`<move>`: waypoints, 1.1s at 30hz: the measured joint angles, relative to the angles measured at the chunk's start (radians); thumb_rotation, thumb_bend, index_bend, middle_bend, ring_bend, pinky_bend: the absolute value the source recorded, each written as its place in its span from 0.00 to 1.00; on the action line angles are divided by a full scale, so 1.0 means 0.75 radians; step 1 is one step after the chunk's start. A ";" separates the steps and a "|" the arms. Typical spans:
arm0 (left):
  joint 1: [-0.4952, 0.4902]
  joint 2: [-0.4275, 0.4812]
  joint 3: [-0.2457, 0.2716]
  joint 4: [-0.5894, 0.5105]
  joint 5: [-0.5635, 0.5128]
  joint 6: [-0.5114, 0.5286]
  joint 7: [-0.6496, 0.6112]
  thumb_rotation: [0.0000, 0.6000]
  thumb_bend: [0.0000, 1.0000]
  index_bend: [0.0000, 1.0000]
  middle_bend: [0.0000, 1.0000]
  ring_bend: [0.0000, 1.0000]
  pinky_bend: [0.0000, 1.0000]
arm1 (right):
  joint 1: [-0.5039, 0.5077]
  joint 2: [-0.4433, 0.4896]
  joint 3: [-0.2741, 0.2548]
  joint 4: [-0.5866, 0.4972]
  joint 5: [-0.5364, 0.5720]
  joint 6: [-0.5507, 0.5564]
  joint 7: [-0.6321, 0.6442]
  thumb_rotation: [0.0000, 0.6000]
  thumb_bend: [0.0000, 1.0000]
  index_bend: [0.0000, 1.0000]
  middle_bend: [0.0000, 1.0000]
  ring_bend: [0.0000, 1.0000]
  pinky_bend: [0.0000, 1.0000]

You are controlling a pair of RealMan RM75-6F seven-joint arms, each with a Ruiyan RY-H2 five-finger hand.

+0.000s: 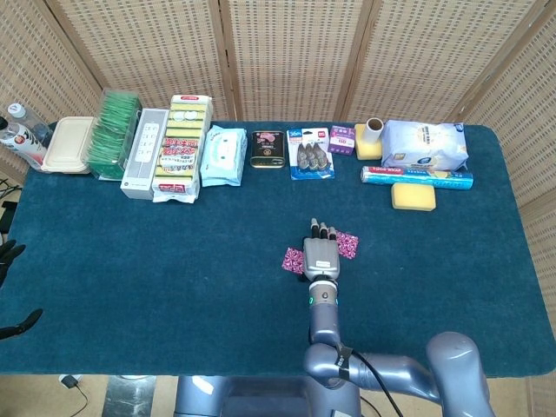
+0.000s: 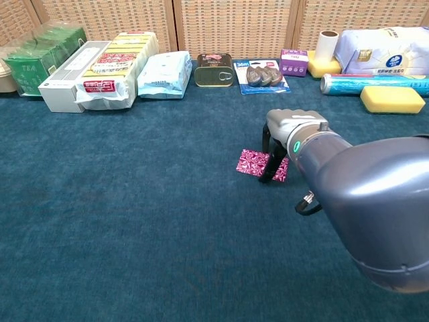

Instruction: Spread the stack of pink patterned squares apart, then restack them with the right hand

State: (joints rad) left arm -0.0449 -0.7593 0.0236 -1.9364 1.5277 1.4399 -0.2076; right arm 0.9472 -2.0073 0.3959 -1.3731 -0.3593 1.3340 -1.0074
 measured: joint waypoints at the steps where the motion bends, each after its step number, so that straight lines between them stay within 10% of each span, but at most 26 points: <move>1: 0.000 0.000 0.000 0.000 0.000 0.000 -0.001 1.00 0.23 0.00 0.00 0.00 0.06 | -0.003 0.000 0.003 -0.001 0.002 -0.005 0.000 0.91 0.26 0.40 0.00 0.00 0.03; 33: 0.000 -0.001 0.000 -0.003 -0.002 0.001 0.007 1.00 0.23 0.00 0.00 0.00 0.06 | -0.043 0.202 0.015 -0.214 0.010 0.037 -0.120 0.92 0.29 0.41 0.00 0.00 0.04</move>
State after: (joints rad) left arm -0.0448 -0.7597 0.0236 -1.9388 1.5259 1.4408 -0.2026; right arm 0.9151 -1.8559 0.4069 -1.5333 -0.3517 1.3615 -1.0977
